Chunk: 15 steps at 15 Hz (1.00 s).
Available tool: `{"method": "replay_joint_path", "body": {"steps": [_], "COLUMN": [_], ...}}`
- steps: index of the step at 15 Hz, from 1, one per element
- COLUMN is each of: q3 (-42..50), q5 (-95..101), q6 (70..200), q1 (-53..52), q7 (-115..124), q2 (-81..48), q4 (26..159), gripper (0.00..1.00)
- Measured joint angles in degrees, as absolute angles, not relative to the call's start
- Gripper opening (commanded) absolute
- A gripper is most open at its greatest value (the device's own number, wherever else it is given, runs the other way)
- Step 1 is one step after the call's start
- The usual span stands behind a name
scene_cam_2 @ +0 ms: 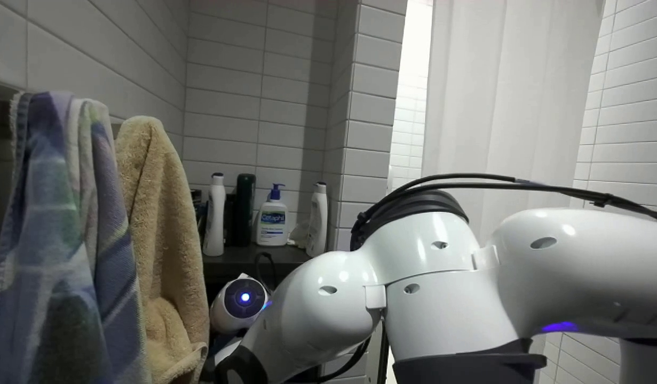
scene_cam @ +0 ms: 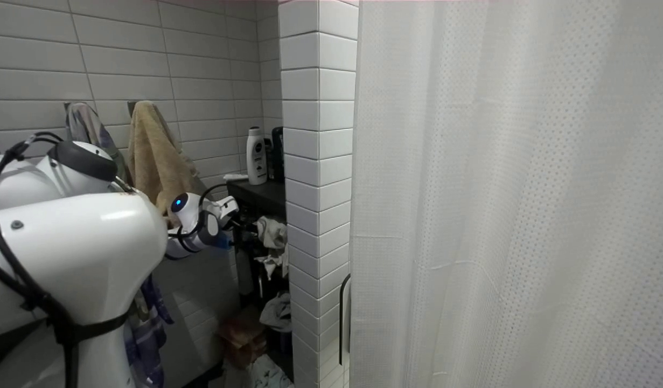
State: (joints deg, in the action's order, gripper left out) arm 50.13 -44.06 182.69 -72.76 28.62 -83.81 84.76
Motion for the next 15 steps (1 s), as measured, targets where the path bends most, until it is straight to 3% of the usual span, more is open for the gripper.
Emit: {"method": "replay_joint_path", "body": {"steps": [15], "q3": [48.33], "q5": [-43.98], "q6": [182.69], "q1": [-70.09], "q7": [27.85], "q2": [-83.78], "q4": [81.52], "gripper": [1.00]}}
